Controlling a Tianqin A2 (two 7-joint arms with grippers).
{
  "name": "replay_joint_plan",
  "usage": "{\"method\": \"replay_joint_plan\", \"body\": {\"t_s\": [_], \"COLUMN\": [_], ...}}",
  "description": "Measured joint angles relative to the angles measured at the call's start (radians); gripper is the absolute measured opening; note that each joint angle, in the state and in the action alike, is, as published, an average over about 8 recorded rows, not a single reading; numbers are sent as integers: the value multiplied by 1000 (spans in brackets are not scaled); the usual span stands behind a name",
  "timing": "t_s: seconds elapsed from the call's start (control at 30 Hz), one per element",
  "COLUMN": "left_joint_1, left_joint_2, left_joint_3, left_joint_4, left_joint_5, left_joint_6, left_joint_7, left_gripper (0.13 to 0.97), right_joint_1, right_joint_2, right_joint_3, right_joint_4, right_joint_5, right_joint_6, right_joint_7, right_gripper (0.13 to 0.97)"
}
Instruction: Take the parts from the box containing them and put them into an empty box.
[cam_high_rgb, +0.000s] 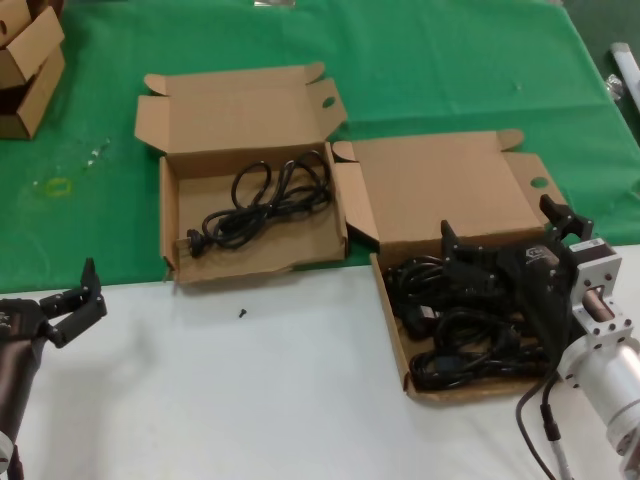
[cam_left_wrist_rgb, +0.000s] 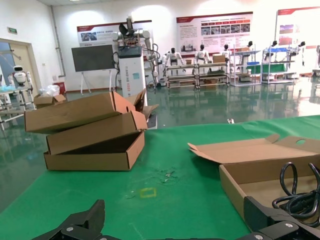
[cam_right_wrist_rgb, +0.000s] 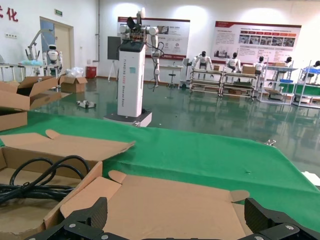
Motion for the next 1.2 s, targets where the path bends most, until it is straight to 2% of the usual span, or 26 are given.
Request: {"method": "replay_joint_plan", "body": {"t_s": [1.2], "left_joint_1": [0], "left_joint_2": [0], "left_joint_3": [0], "left_joint_4": [0], "left_joint_5": [0], "left_joint_6": [0], "left_joint_7": [0], "left_gripper": [966], "right_joint_1": [0], "right_joint_2": [0], "right_joint_3": [0], "right_joint_4": [0], "right_joint_5": [0], "right_joint_6": [0], "right_joint_7": [0], "right_gripper": [966]}}
